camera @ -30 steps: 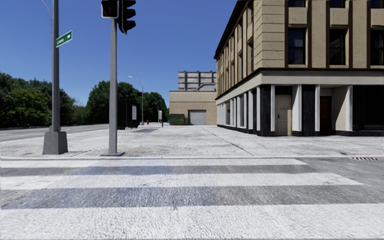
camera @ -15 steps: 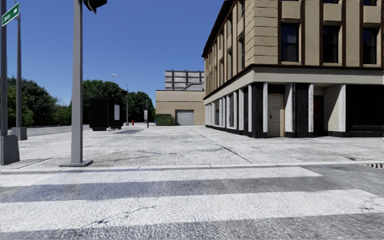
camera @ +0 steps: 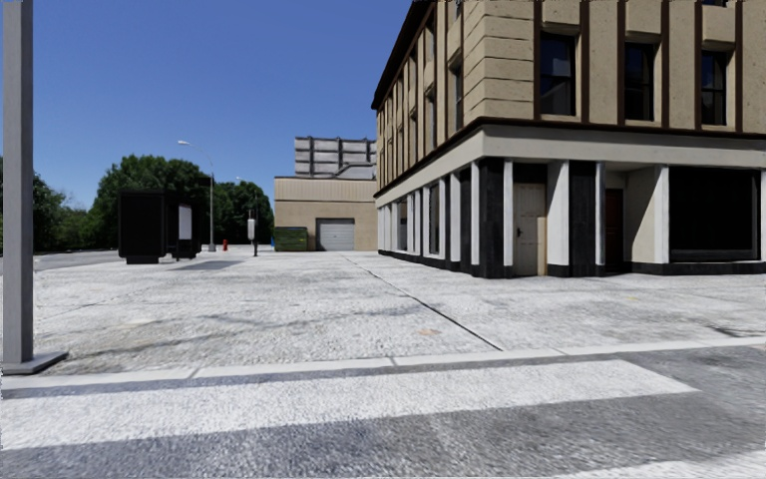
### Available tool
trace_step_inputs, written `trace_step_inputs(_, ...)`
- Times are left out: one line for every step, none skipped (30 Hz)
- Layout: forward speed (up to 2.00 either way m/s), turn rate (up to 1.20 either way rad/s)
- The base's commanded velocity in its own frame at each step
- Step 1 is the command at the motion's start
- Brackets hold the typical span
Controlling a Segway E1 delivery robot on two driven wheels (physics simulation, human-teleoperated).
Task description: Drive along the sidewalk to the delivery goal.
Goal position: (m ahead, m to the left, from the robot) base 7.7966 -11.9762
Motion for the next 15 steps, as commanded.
trace_step_inputs(1.68,-0.31)
trace_step_inputs(1.68,-0.31)
trace_step_inputs(1.68,-0.31)
trace_step_inputs(1.67,-0.31)
trace_step_inputs(1.67,-0.31)
trace_step_inputs(1.67,-0.31)
trace_step_inputs(1.67,-0.31)
trace_step_inputs(1.67,-0.31)
trace_step_inputs(1.67,-0.32)
trace_step_inputs(1.67,-0.39)
trace_step_inputs(1.67,-0.43)
trace_step_inputs(1.67,-0.43)
trace_step_inputs(1.63,-0.46)
trace_step_inputs(1.58,-0.46)
trace_step_inputs(1.56,-0.47)
